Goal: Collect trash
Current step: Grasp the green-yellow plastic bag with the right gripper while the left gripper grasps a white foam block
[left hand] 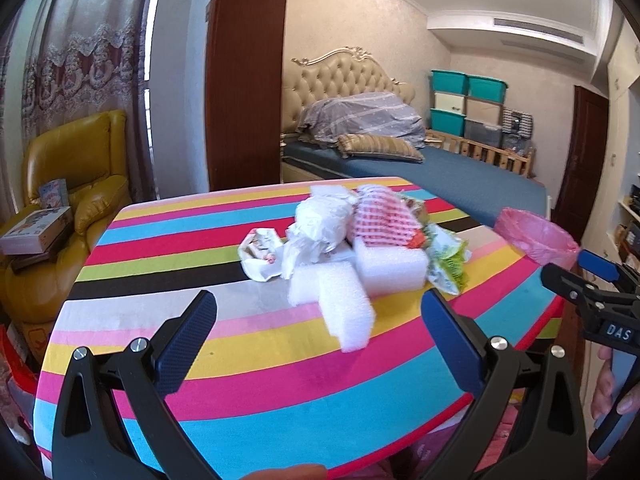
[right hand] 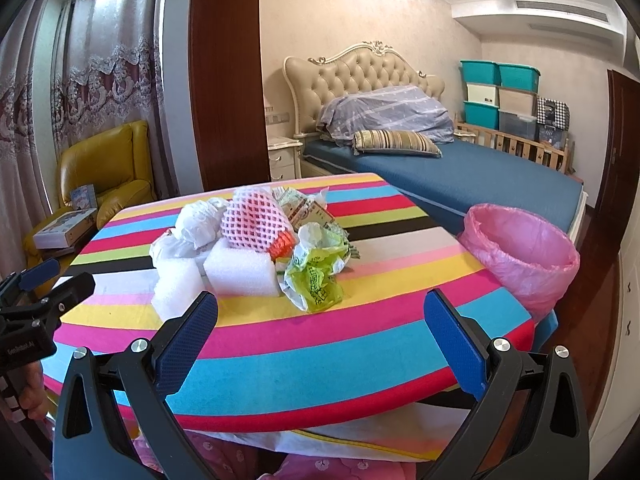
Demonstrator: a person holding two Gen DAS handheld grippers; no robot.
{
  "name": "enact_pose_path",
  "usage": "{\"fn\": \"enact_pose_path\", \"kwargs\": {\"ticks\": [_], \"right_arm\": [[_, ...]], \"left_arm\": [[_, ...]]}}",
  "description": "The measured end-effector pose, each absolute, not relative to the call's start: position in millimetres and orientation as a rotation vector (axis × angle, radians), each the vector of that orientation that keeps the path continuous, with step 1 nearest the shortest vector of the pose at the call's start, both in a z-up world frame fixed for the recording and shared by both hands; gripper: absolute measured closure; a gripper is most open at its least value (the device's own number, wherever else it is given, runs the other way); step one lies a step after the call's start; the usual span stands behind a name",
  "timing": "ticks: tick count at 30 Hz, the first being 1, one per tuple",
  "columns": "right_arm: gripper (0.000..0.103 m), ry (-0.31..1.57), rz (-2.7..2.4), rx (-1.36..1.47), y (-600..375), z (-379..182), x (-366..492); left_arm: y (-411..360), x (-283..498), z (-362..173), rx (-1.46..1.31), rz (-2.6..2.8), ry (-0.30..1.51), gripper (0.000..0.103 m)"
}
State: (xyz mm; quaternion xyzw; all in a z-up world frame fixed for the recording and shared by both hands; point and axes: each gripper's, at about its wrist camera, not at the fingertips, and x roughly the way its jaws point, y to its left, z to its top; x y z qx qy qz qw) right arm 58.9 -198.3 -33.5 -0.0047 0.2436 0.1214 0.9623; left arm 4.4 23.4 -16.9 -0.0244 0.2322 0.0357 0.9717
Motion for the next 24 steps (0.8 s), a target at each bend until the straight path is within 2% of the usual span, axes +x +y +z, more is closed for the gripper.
{"fn": "enact_pose_path", "kwargs": {"ticks": [17,24], "right_arm": [[0.007,0.586,0.268,-0.002,-197.9,-66.1,136.4],[0.014,0.639,0.309,0.073,-193.9,-69.8,175.7]], "left_arm": [[15.3,62.5,-66.3,-0.005,0.082,0.598,0.004],[10.1,97.7,-75.7,-0.023,0.058,0.678,0.004]]}}
